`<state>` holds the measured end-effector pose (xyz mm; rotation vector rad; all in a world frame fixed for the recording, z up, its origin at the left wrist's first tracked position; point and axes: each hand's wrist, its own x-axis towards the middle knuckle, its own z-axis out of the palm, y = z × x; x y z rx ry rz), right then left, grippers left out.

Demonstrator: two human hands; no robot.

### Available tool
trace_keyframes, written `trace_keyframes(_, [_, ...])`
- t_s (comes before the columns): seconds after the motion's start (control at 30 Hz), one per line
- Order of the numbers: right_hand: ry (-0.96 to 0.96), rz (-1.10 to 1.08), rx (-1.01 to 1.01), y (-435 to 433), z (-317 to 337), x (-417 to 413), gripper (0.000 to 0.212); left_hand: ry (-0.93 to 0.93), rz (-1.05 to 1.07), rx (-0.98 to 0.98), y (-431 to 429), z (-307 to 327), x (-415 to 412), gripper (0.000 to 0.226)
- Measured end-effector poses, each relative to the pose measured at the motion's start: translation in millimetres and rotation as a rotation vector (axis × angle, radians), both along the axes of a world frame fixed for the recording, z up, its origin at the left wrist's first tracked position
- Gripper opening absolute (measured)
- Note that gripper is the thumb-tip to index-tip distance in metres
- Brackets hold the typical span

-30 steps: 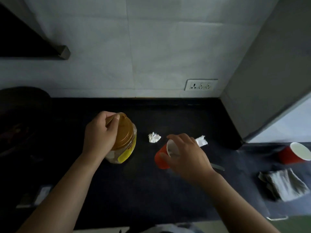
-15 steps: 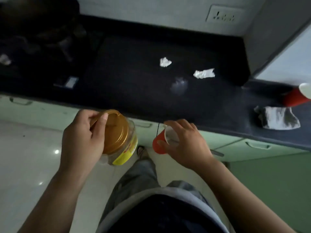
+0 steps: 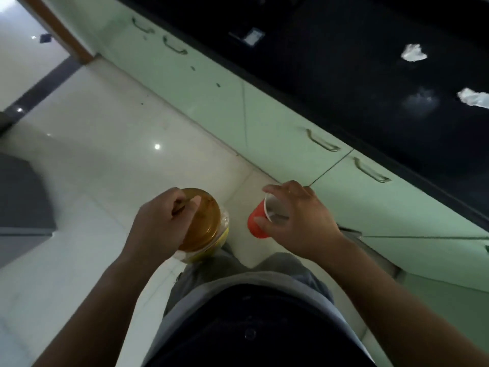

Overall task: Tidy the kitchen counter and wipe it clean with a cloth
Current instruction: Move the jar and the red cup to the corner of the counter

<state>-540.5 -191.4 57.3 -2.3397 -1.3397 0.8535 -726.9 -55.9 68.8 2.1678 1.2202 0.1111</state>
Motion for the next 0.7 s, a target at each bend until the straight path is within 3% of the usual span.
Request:
trace_keyframes(0.3, [0.004, 0.353, 0.041, 171.7, -9.9, -95.0, 0.062, -0.062, 0.335, -0.151, 104.8, -9.9, -114.4, 0.024])
trace_keyframes(0.7, [-0.025, 0.477, 0.091, 363.6, -9.1, -174.4, 0.063, -0.121, 0.515, -0.005, 254.4, -5.8, -208.3, 0.02])
